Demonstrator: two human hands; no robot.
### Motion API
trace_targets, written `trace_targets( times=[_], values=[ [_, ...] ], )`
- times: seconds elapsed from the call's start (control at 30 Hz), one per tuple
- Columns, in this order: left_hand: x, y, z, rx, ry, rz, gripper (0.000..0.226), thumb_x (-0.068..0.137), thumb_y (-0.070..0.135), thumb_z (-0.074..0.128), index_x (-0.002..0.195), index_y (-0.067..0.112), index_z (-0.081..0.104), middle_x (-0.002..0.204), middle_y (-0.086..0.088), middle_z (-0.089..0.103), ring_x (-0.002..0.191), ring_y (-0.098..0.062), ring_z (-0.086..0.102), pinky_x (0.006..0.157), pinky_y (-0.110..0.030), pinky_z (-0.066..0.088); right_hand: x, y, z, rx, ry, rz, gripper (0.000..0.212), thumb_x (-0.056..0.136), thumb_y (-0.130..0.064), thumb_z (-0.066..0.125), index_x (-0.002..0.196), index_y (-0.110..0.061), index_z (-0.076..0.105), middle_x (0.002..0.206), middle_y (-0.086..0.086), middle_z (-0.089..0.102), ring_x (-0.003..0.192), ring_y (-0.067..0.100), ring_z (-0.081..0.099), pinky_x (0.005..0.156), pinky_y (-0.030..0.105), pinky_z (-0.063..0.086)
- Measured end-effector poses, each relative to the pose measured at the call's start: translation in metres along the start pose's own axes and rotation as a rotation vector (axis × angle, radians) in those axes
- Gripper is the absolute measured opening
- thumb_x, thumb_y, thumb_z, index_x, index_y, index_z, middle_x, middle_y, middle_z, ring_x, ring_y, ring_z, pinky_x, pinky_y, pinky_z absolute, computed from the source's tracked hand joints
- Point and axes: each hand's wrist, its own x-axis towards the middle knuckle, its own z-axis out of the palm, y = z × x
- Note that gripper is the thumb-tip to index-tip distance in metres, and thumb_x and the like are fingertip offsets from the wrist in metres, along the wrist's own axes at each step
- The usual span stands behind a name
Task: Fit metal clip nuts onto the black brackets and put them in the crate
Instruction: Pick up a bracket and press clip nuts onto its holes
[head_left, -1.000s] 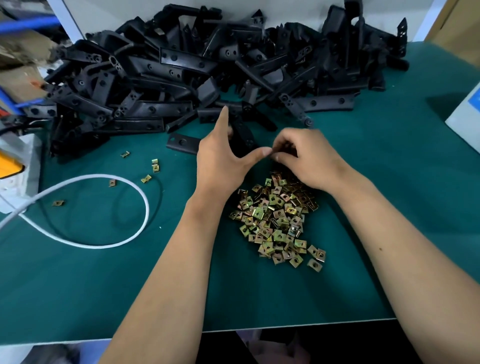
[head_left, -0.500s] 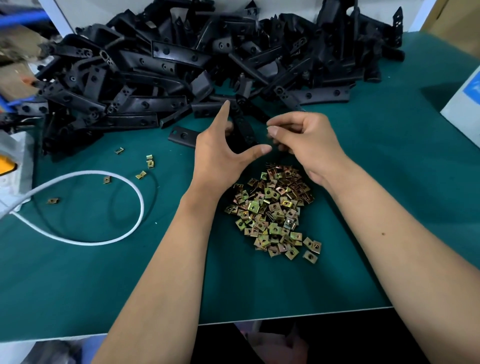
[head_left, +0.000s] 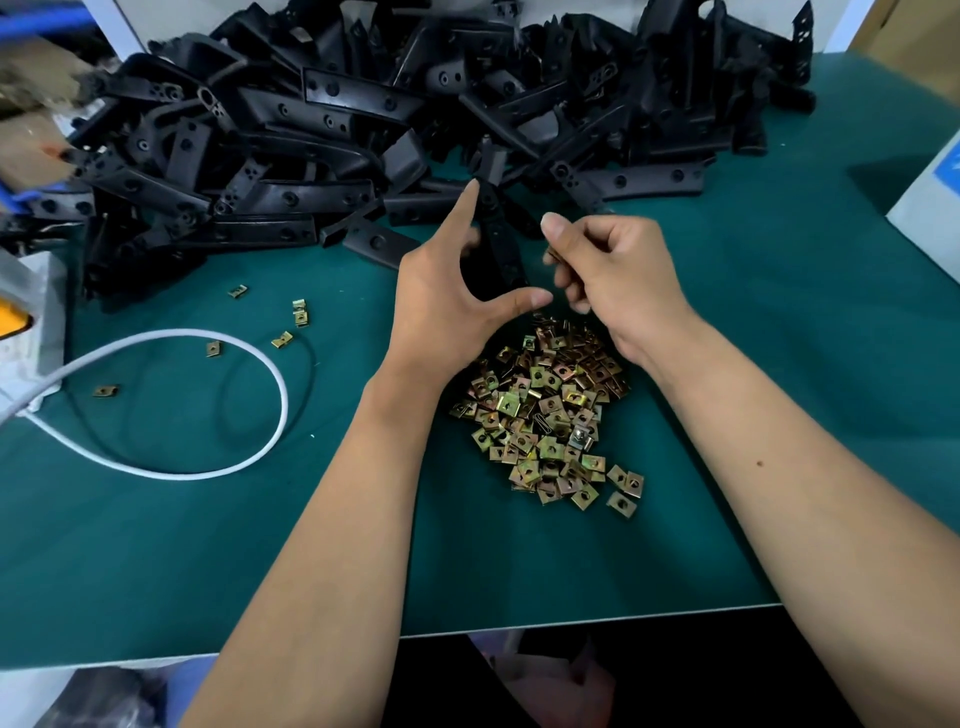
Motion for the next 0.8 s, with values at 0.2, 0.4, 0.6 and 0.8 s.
trace_targets(
  times=[0.2, 0.4, 0.6, 0.8],
  values=[
    [0.0011, -0.0034, 0.0020, 0.008, 0.008, -0.024, 0.118, 0.067, 0.052, 0.091, 0.162, 0.024, 0.028, 0.132, 0.002, 0.067, 0.128, -0.009, 0.056, 0.114, -0.022, 0.039, 0.0015, 0.0027, 0.0010, 0.038, -0.014, -0.015, 0.013, 0.090, -0.022, 0.080, 0.084, -0.015, 0.071, 0.064, 0.003, 0.070, 0.054, 0.013, 0.060, 0.047, 0.022, 0.047],
    [0.0020, -0.0044, 0.0018, -0.006, 0.005, -0.018, 0.119, 0.066, 0.054, 0.091, 0.162, 0.023, 0.028, 0.126, 0.006, 0.069, 0.124, -0.006, 0.058, 0.113, -0.021, 0.040, 0.0022, 0.0026, 0.0016, 0.045, -0.061, 0.043, 0.008, 0.087, -0.007, 0.080, 0.093, -0.013, 0.078, 0.083, 0.008, 0.078, 0.072, 0.018, 0.069, 0.061, 0.021, 0.055],
    [0.0019, -0.0038, 0.0010, -0.007, 0.007, -0.002, 0.119, 0.066, 0.051, 0.092, 0.162, 0.023, 0.028, 0.124, 0.005, 0.069, 0.123, -0.008, 0.059, 0.113, -0.027, 0.042, 0.0005, -0.0005, 0.0018, 0.079, -0.083, 0.106, 0.008, 0.090, -0.005, 0.077, 0.088, -0.013, 0.078, 0.079, 0.007, 0.075, 0.069, 0.014, 0.067, 0.061, 0.021, 0.054],
    [0.0015, -0.0024, 0.0006, 0.005, 0.014, 0.009, 0.119, 0.065, 0.051, 0.092, 0.161, 0.022, 0.029, 0.124, 0.004, 0.069, 0.121, -0.008, 0.060, 0.112, -0.026, 0.042, 0.0020, -0.0025, 0.0002, 0.085, -0.183, 0.171, 0.016, 0.100, -0.006, 0.063, 0.089, -0.013, 0.072, 0.079, 0.000, 0.066, 0.073, 0.013, 0.062, 0.066, 0.023, 0.054]
  ],
)
